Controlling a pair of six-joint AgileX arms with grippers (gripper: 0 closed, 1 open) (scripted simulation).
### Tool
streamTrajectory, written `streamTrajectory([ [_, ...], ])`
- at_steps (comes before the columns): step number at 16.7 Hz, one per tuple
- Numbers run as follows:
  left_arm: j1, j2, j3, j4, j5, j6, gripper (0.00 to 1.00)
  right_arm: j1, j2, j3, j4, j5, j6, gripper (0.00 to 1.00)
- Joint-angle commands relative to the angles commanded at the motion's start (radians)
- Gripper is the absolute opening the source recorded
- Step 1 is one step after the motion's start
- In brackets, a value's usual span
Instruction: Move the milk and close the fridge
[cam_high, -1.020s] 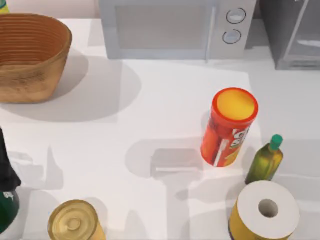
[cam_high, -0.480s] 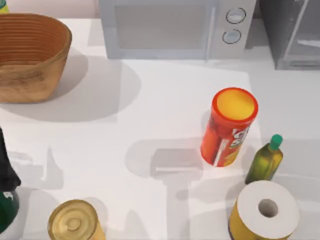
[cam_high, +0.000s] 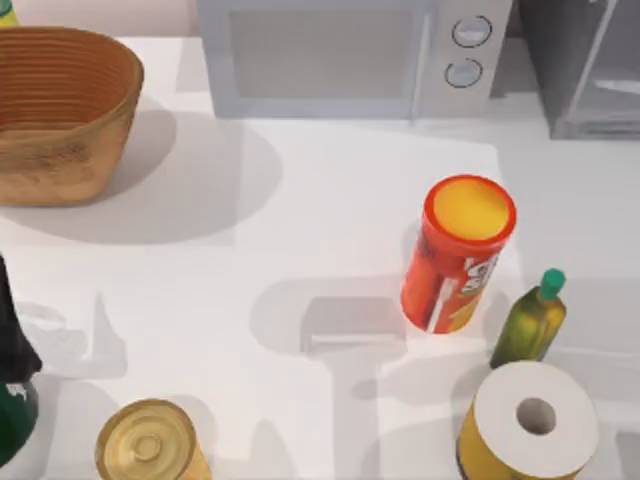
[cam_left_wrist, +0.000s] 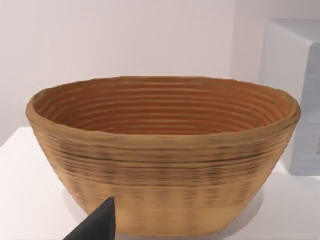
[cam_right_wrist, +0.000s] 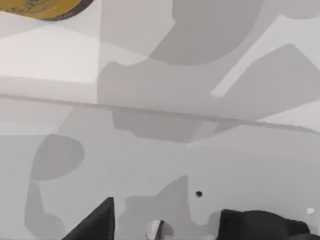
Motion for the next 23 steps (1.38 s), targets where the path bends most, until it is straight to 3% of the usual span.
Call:
streamTrajectory([
  [5, 0.0, 0.0, 0.0, 0.0, 0.0, 0.0, 1.0, -0.42, 0.454, 0.175, 0.01, -0.182, -0.44, 1.0],
  [12, 0.0, 0.0, 0.0, 0.0, 0.0, 0.0, 1.0, -0.915, 0.953, 0.354, 0.2, -0.427, -0.963, 1.0],
  [18, 0.0, 0.0, 0.0, 0.0, 0.0, 0.0, 1.0, -1.11, 1.132, 0.457, 0.298, -0.616, -1.219, 1.0],
  [23, 0.0, 0.0, 0.0, 0.0, 0.0, 0.0, 1.0, -1.132, 1.151, 0.474, 0.3, -0.647, -1.252, 1.0],
])
